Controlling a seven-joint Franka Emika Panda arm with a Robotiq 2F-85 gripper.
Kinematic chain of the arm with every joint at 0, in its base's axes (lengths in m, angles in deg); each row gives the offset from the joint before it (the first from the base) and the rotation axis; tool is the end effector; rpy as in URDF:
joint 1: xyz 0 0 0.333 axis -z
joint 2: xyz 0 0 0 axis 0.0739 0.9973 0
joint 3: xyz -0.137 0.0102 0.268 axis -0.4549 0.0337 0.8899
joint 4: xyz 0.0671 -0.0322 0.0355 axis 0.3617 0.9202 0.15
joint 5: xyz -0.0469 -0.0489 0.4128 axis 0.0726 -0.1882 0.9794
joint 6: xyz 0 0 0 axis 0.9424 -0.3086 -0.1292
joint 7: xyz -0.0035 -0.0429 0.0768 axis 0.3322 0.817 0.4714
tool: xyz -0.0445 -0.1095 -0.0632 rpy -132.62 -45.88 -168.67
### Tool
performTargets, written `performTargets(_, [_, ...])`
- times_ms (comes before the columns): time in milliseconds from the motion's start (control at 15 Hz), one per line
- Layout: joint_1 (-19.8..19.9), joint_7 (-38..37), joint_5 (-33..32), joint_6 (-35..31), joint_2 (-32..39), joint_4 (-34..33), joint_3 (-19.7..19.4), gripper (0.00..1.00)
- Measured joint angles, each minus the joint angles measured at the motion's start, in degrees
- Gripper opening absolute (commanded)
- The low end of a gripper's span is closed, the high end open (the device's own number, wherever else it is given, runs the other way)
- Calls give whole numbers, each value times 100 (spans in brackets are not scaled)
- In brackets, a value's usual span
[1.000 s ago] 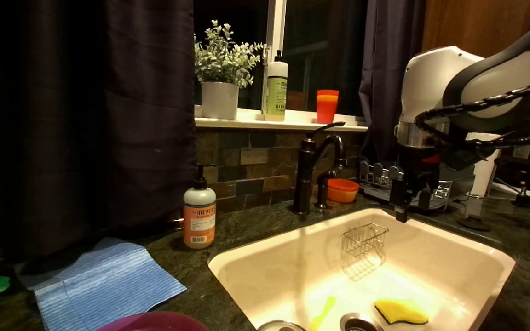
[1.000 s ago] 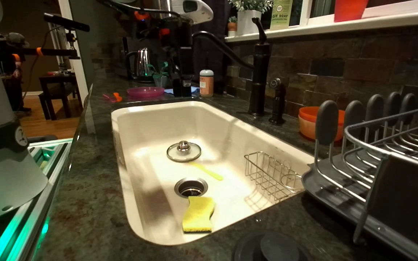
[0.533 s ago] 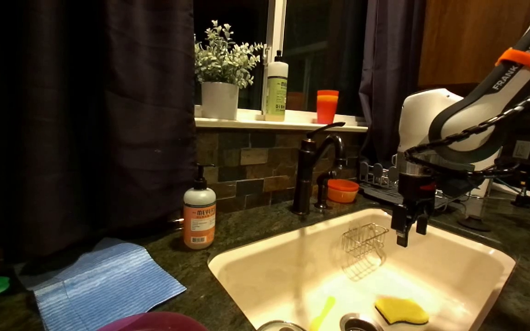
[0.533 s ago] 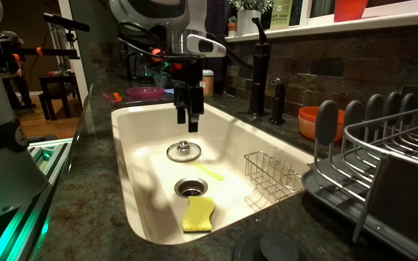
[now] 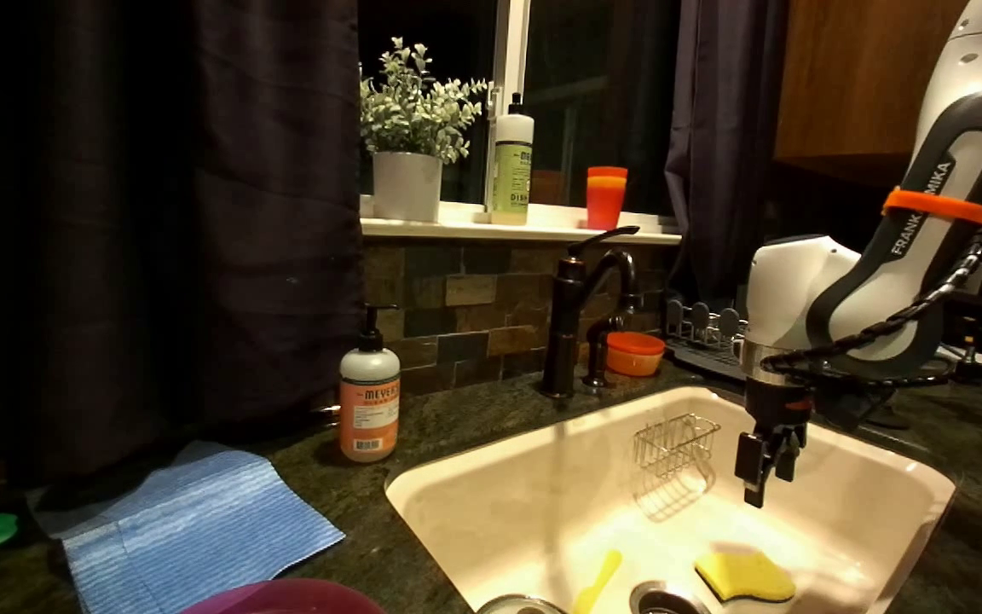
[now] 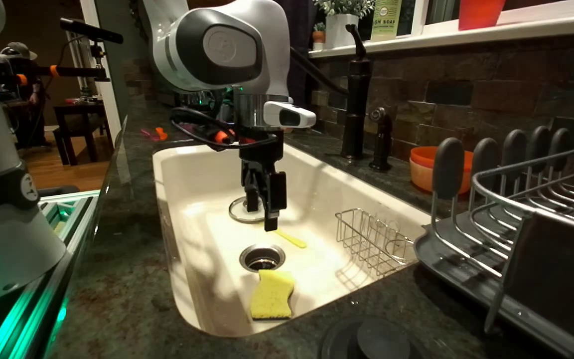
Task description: Put the yellow sponge on the silver holder.
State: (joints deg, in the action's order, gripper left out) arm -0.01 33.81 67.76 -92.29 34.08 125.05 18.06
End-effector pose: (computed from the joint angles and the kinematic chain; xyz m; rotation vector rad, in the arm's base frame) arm 0.3782 -0.0206 0.1062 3.0403 0.1028 -0.0669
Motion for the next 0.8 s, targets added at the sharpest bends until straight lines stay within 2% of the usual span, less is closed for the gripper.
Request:
performTargets(333, [-146,-83,-4,35,97,-75,-163,100])
performTargets(800, [-865,-825,-182,30,879,-447,-748,100])
